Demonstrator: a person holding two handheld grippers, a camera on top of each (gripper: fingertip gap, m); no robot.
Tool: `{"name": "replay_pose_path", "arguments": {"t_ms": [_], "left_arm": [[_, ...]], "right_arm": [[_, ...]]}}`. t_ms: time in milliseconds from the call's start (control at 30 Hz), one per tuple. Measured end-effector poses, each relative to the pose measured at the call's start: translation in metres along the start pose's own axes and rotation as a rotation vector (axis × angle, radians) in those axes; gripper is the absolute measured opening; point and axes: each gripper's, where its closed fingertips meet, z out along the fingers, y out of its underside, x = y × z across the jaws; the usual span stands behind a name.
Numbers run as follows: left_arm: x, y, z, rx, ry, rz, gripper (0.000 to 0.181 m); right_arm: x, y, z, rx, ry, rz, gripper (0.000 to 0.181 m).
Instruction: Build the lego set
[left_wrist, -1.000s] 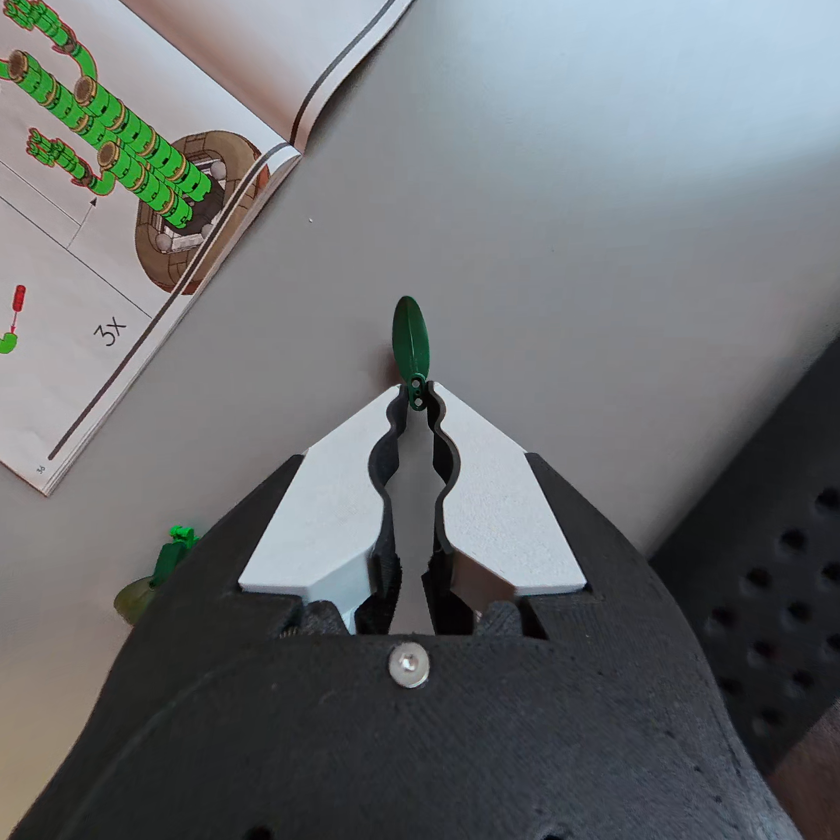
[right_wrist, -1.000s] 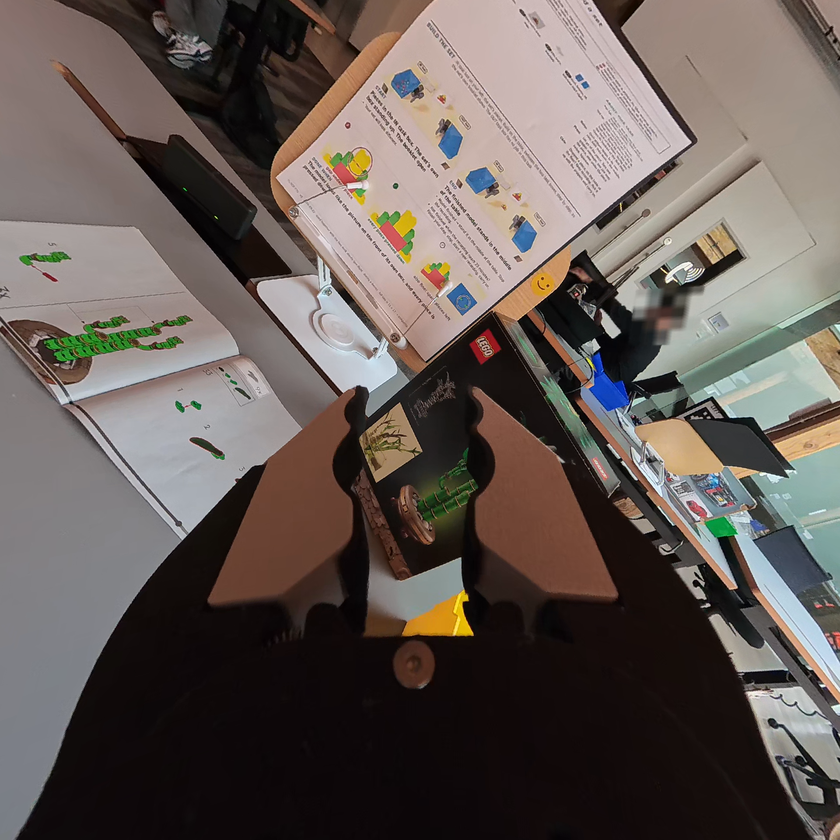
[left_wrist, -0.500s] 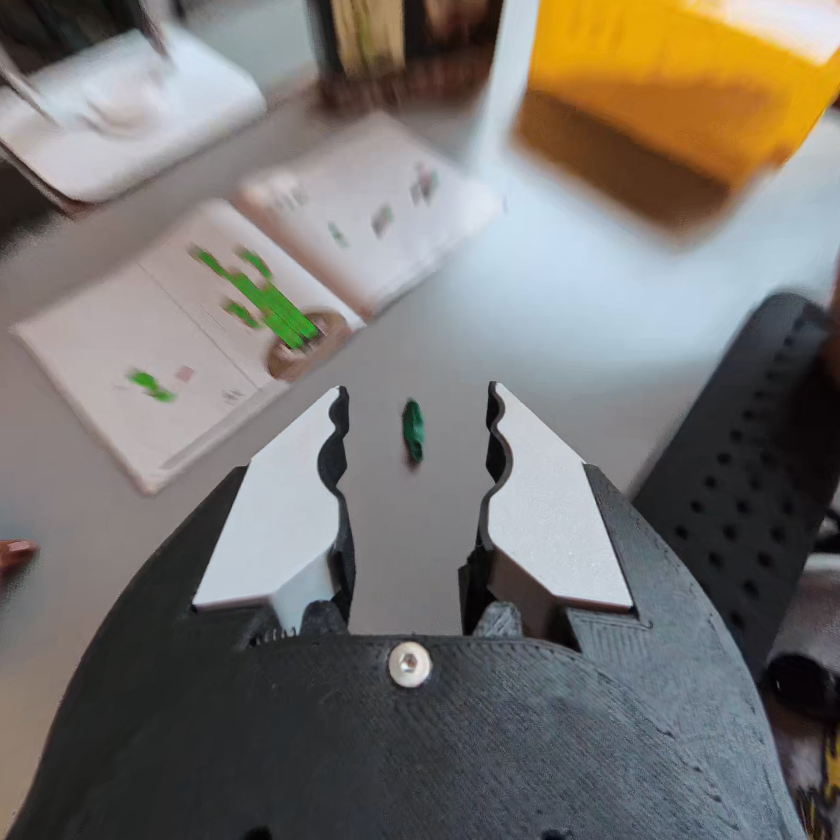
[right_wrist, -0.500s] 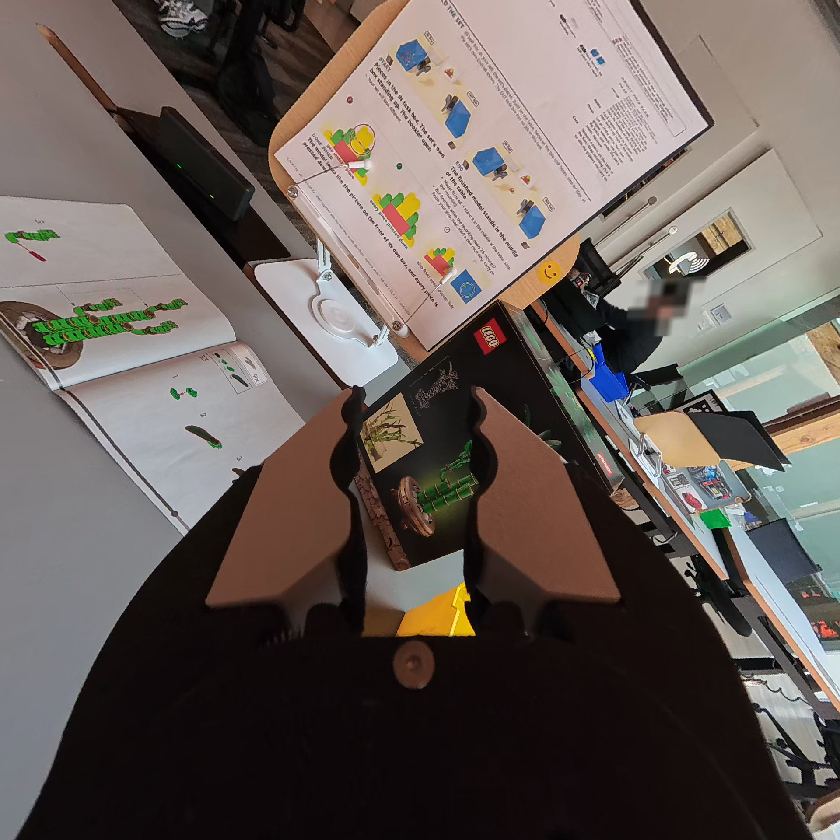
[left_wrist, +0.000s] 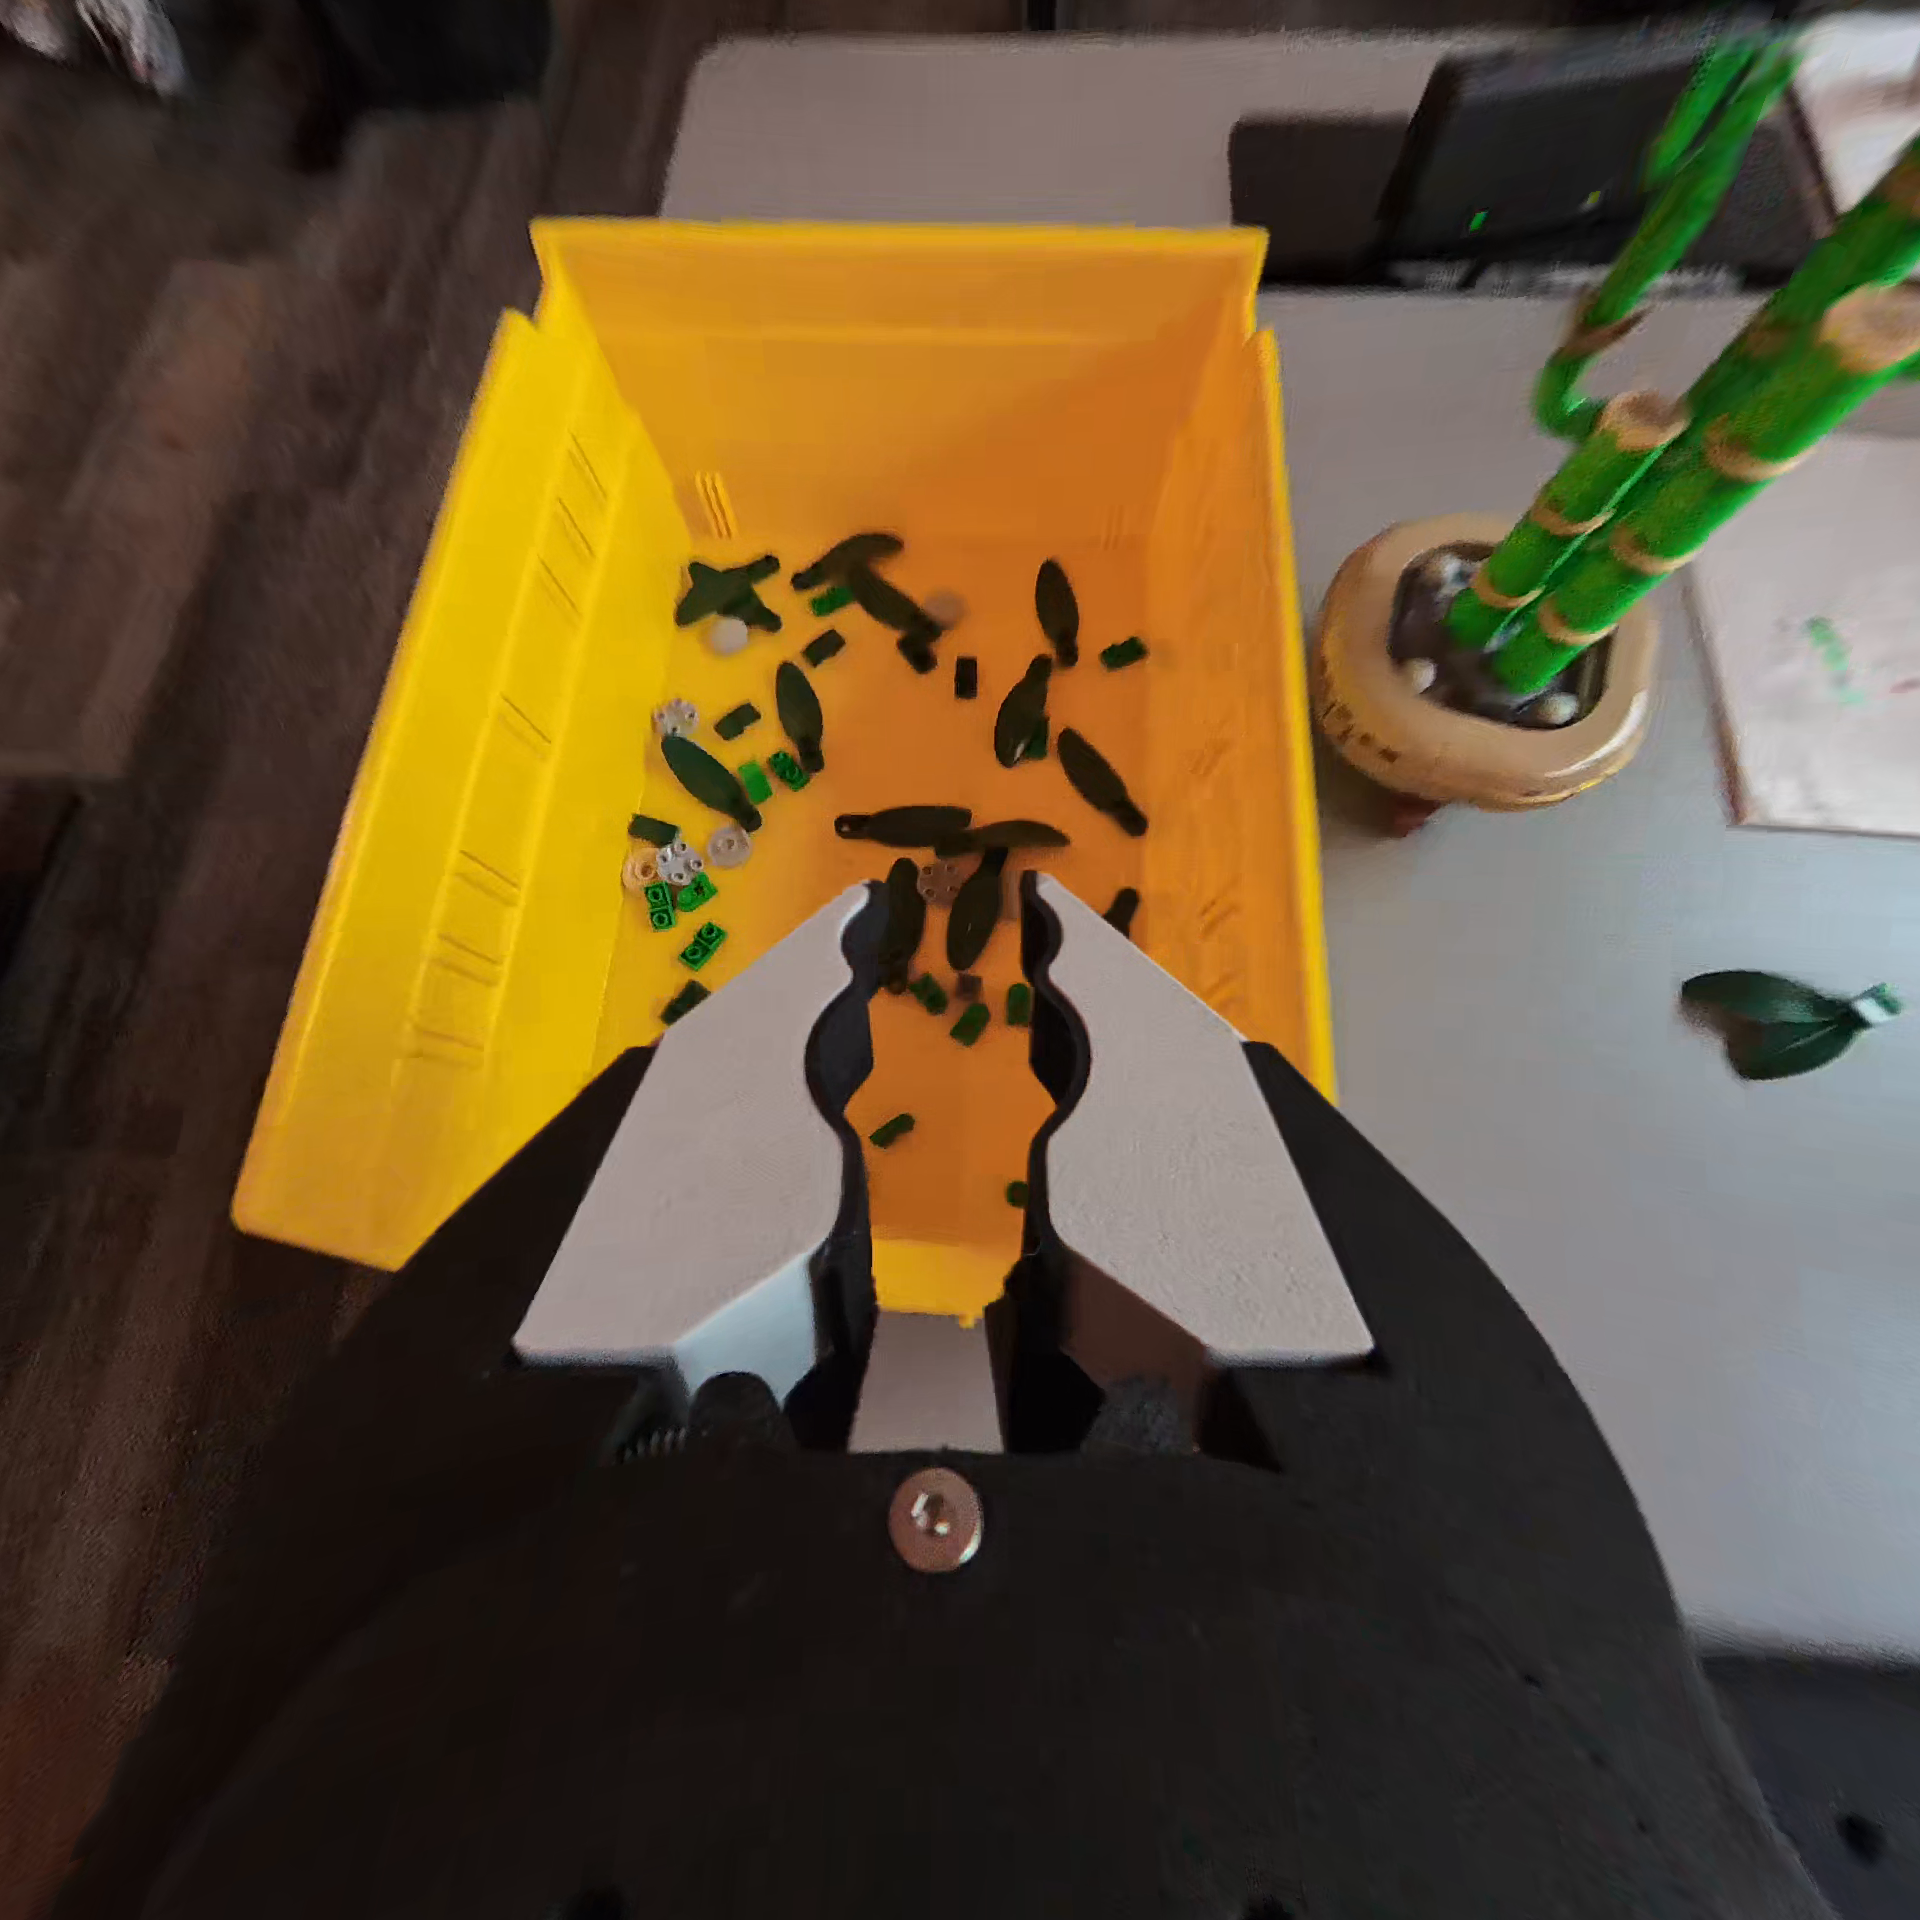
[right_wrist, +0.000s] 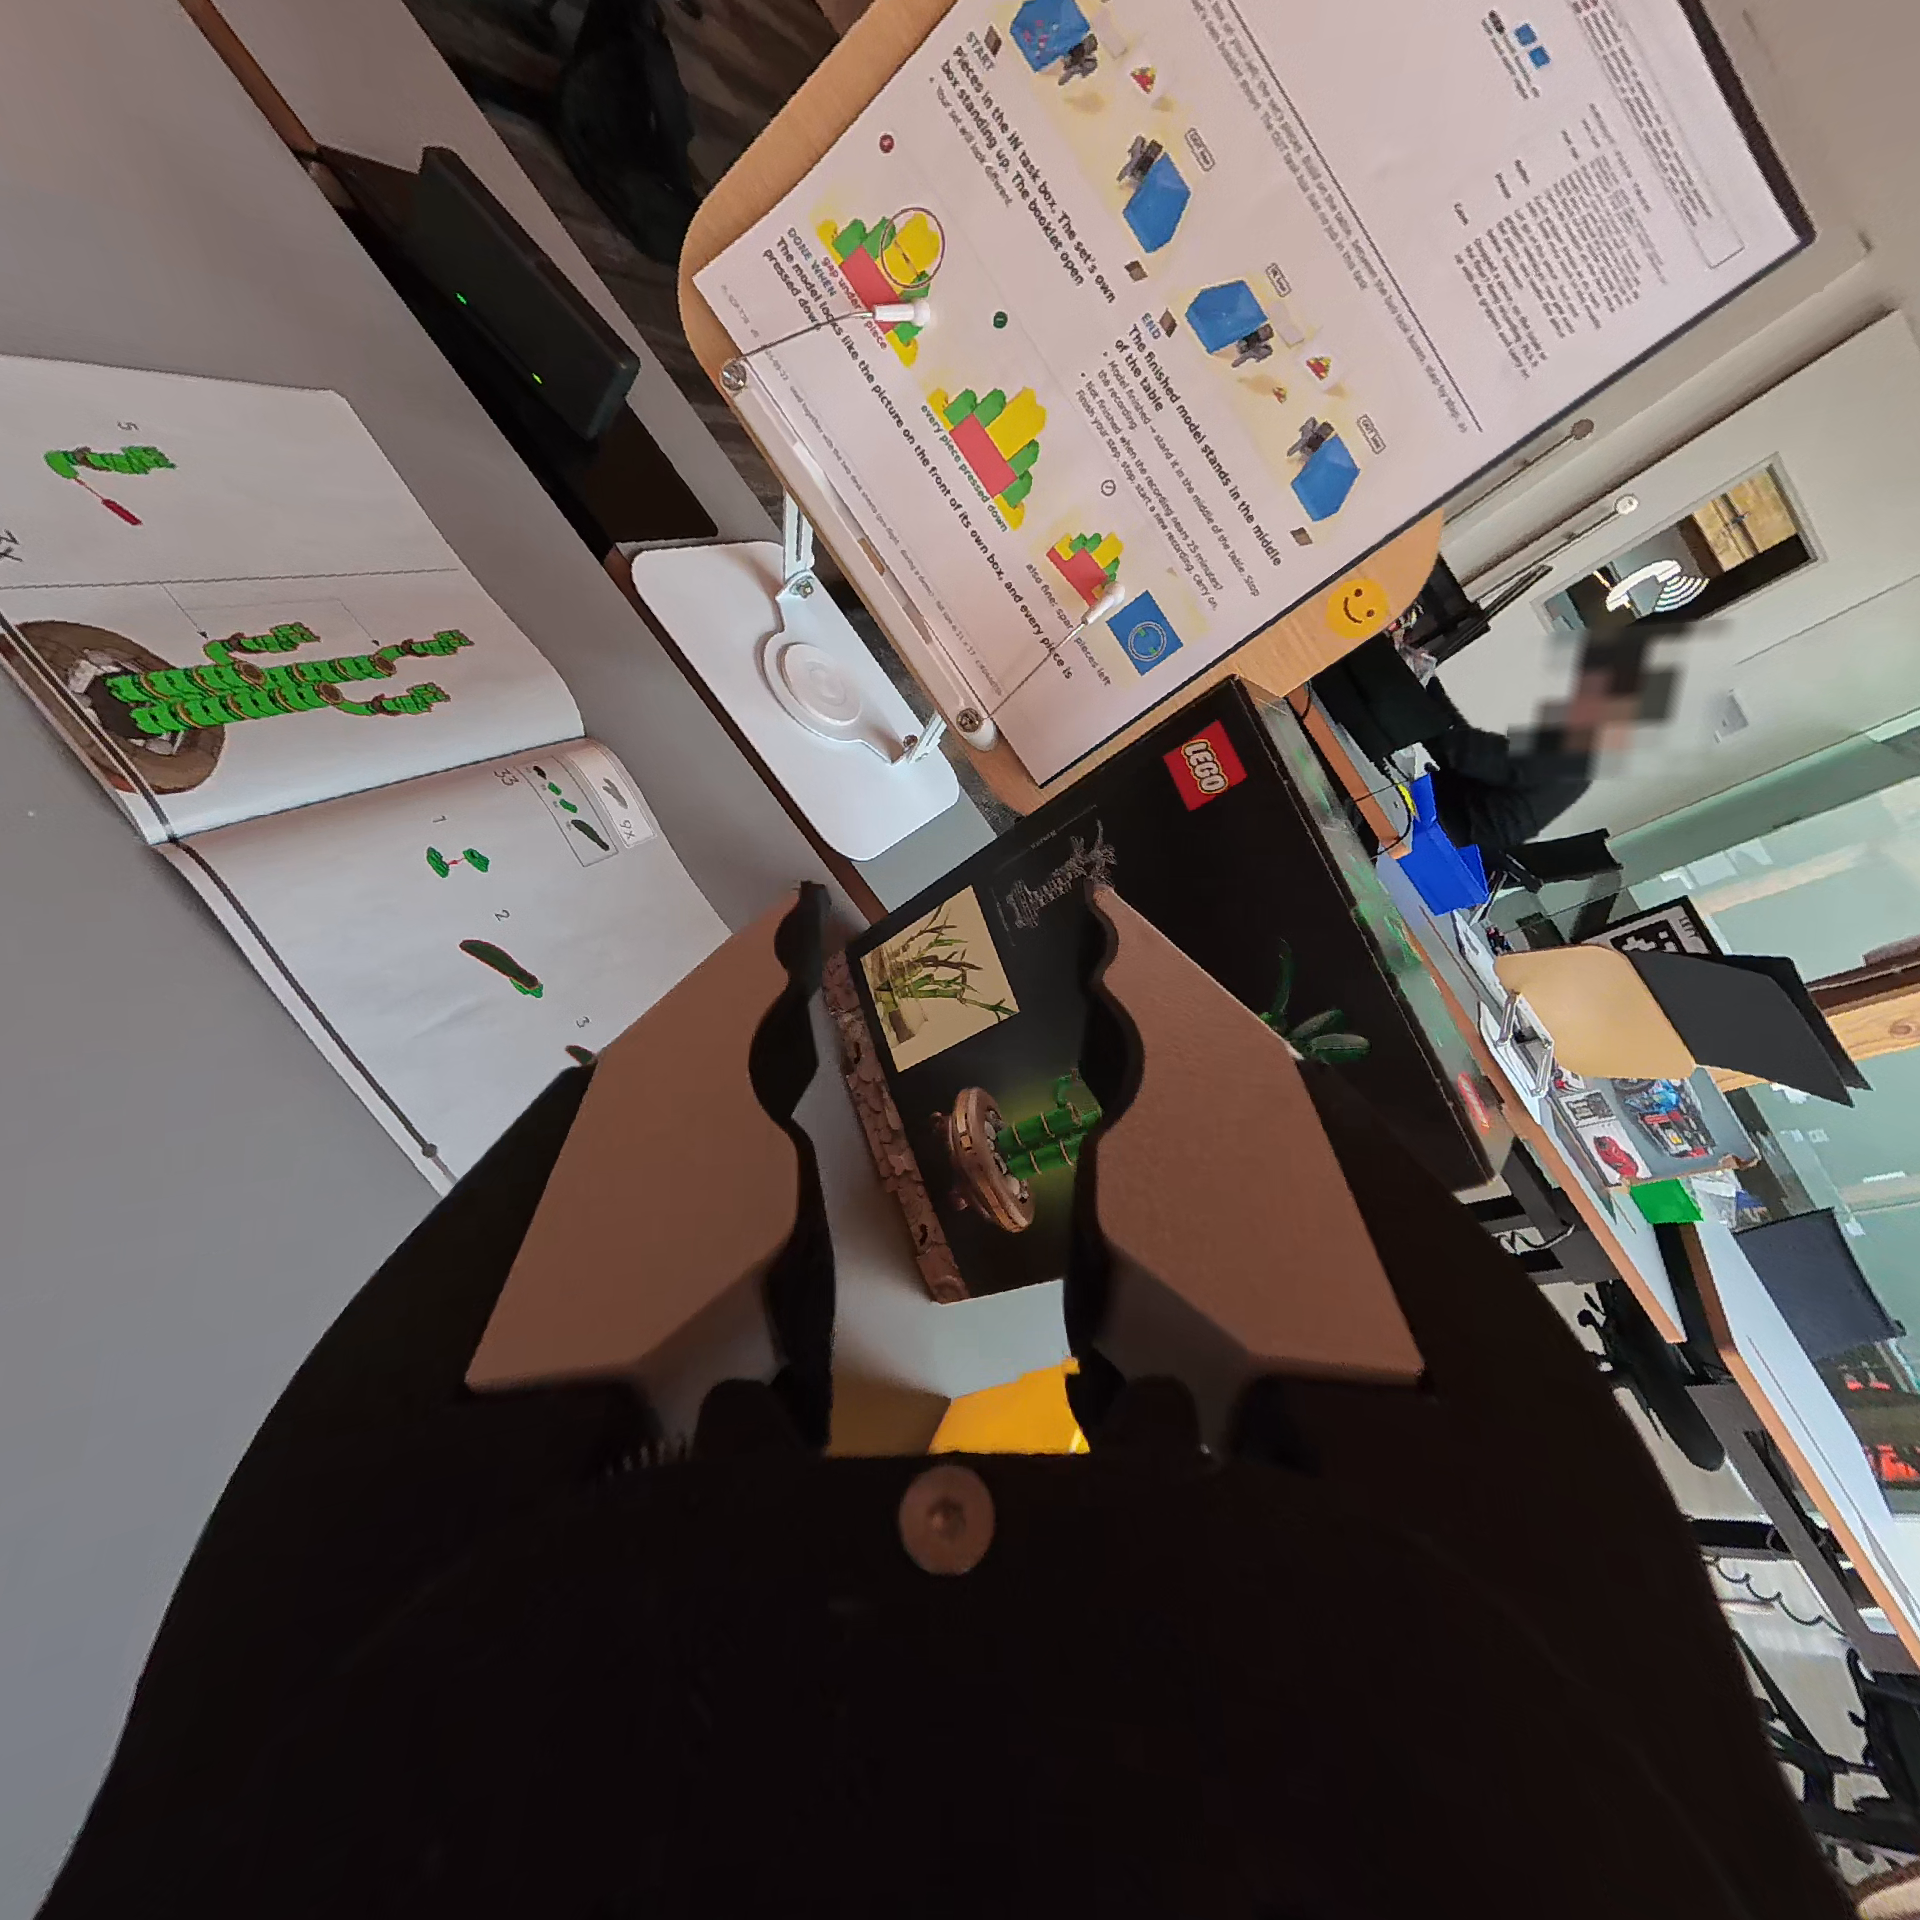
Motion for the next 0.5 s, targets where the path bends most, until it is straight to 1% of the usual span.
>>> {"name": "replay_pose_path", "arguments": {"t_ms": [133, 200, 233, 267, 400, 500], "left_arm": [[-0.022, 0.025, 0.053, -0.148, -0.031, 0.107, 0.022], [-0.022, 0.039, 0.072, -0.231, 0.013, 0.134, 0.02], [-0.022, 0.044, 0.079, -0.263, 0.026, 0.136, 0.02], [-0.023, 0.046, 0.085, -0.28, 0.032, 0.136, 0.023], [-0.023, 0.046, 0.101, -0.296, 0.054, 0.142, 0.028], [-0.028, 0.047, 0.109, -0.319, 0.037, 0.187, 0.029]], "right_arm": [[-0.008, 0.002, 0.007, -0.022, -0.018, -0.015, 0.051], [-0.011, 0.004, 0.009, -0.035, -0.027, -0.019, 0.052], [-0.012, 0.005, 0.009, -0.039, -0.031, -0.02, 0.052], [-0.013, 0.005, 0.01, -0.041, -0.034, -0.021, 0.052], [-0.014, 0.007, 0.012, -0.05, -0.041, -0.02, 0.052], [-0.016, 0.01, 0.014, -0.062, -0.05, -0.024, 0.052]]}}
